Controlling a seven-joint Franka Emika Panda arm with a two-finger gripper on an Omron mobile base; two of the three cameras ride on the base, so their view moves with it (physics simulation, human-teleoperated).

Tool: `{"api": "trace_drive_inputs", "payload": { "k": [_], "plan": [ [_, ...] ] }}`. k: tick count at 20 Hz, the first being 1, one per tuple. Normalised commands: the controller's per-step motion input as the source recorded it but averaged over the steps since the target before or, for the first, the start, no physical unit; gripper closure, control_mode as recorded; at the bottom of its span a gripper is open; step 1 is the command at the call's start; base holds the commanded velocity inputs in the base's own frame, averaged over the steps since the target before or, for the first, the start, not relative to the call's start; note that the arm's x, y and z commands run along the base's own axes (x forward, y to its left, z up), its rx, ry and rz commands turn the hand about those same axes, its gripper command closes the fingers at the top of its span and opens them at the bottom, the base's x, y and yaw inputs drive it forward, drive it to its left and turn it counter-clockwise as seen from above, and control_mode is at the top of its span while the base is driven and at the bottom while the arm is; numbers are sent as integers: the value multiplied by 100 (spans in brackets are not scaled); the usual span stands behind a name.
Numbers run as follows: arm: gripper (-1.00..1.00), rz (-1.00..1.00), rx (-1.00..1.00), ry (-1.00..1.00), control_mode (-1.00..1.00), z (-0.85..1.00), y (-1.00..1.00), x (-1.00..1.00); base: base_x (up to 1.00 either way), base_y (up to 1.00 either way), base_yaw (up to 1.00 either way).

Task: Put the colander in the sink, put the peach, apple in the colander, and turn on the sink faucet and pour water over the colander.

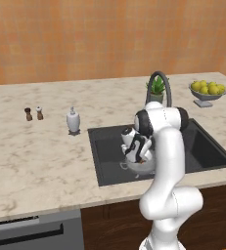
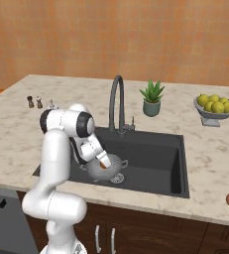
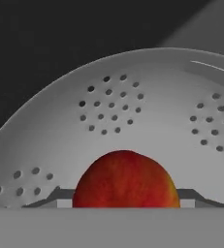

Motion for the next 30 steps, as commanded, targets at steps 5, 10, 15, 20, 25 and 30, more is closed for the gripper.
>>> {"api": "trace_drive_inputs", "payload": {
  "k": [5,10,15,20,25,30],
  "plan": [
    [-100,0,0,-13,-100,-18,-64,1,0,0,0],
    [-100,0,2,-10,-100,0,-92,0,0,0,0],
    [-100,0,5,-10,-100,19,-92,-3,0,0,0],
    [-100,0,0,-7,-100,64,-42,-36,0,0,0],
    [-100,0,0,-13,-100,61,53,-65,0,0,0],
    [-100,0,0,0,-100,96,89,-61,0,0,0]
  ]
}}
